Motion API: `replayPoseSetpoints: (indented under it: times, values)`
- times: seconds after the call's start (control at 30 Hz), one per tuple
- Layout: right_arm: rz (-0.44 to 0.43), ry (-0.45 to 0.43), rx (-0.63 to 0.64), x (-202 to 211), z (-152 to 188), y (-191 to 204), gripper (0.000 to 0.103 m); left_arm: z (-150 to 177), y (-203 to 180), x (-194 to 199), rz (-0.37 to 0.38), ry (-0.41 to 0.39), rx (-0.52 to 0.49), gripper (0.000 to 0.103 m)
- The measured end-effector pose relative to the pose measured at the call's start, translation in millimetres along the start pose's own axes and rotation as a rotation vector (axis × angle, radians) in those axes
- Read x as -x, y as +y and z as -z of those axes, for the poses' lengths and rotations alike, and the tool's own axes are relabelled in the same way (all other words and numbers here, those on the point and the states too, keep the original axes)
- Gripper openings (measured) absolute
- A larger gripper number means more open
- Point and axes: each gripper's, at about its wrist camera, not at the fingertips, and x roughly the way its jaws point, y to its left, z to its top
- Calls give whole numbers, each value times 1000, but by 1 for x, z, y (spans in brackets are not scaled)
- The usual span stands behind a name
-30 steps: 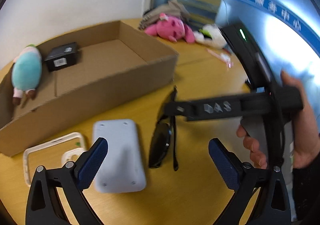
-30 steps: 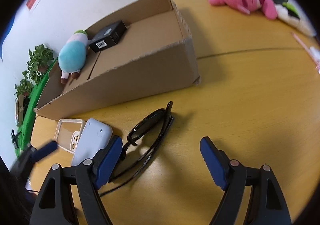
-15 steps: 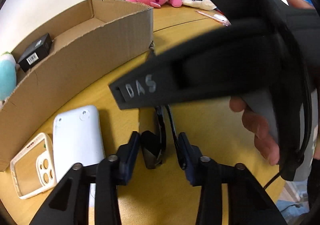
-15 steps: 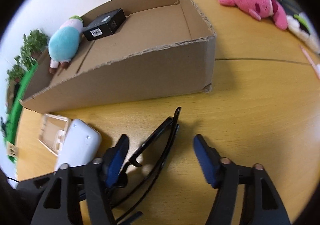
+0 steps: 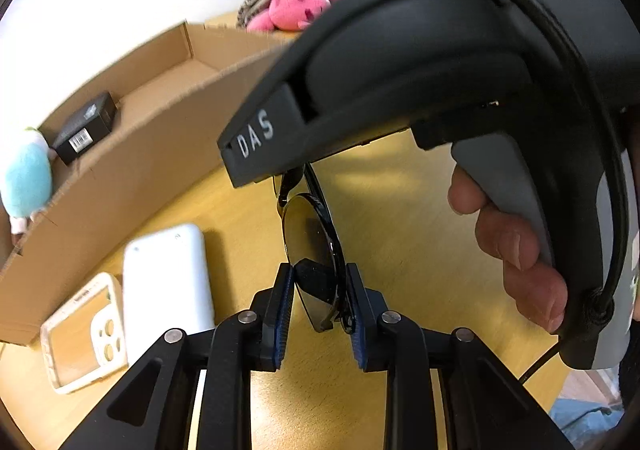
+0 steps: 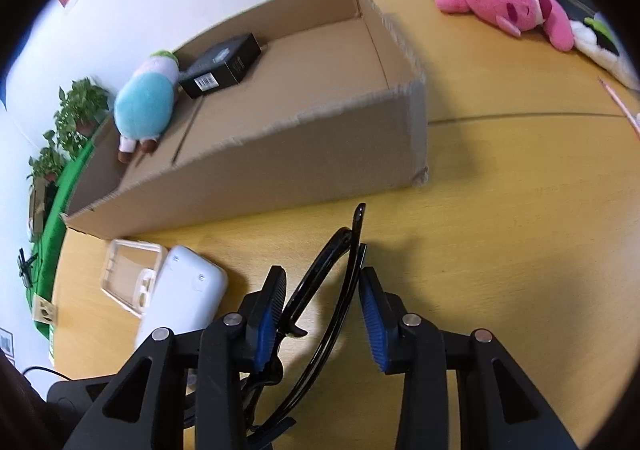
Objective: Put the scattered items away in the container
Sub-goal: 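Close both grippers on the black sunglasses frame, then lift the sunglasses with both grippers and lower them into the cardboard box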
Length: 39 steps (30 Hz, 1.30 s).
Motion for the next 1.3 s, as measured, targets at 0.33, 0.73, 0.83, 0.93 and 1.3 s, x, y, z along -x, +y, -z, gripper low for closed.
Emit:
replayPoseSetpoints:
  times: [0.33, 0.73, 0.83, 0.93, 1.3]
  values:
    - [-19, -59, 55, 36, -42, 28, 34, -23, 7, 47, -110, -114, -18, 25]
    - [-20, -85, 196, 50, -130, 87, 33, -74, 74, 79, -182, -209, 77, 25]
    - [-8, -90, 234, 49, -156, 100, 33, -92, 92, 80, -192, -225, 91, 25]
    - [-1, -87, 262, 44, -183, 109, 33, -112, 113, 78, -201, -239, 111, 25]
    - [23, -17, 315, -22, -272, 110, 32, -170, 179, 24, -179, -198, 223, 25]
